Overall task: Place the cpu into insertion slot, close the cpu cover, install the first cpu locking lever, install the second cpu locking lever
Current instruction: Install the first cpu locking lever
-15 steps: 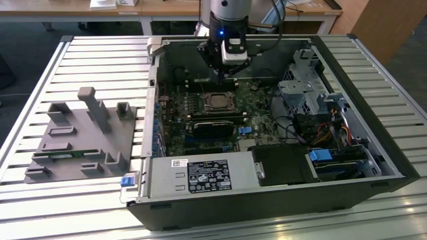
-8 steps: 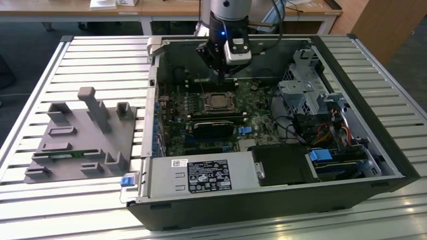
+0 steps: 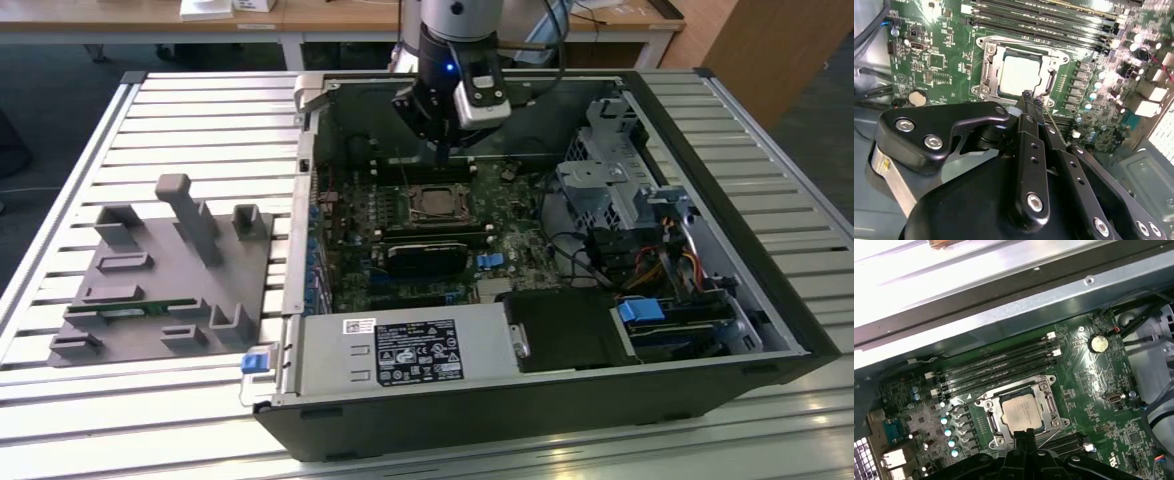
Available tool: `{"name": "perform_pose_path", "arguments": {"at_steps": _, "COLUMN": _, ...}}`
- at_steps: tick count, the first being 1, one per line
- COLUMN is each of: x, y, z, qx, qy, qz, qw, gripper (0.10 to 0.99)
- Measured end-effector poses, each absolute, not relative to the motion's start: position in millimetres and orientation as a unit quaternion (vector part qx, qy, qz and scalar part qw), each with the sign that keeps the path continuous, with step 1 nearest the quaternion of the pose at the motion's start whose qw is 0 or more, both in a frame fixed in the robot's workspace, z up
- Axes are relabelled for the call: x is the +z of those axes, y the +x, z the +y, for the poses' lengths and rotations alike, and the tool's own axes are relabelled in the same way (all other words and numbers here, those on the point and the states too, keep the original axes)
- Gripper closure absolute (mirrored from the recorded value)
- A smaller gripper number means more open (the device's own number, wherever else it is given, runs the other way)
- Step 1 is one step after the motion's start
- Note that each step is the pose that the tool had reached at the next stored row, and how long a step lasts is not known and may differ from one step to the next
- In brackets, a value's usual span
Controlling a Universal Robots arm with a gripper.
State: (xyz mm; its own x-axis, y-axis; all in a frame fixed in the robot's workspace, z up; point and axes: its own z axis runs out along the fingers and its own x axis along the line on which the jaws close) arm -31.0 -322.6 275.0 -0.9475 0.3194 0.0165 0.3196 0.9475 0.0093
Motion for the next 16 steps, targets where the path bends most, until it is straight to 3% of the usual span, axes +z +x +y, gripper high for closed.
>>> {"name": "perform_pose_path", "arguments": {"at_steps": 9, "x": 274.5, "y": -31.0, "z": -322.6, "qx": -0.006, "qy": -0.103, "qz": -0.995, "qw": 0.006, "gripper": 0.98}}
{"name": "perform_pose_path", "arguments": {"at_steps": 16, "x": 273.2, "y": -31.0, "z": -322.6, "qx": -0.012, "qy": -0.068, "qz": -0.998, "qw": -0.003, "gripper": 0.98}}
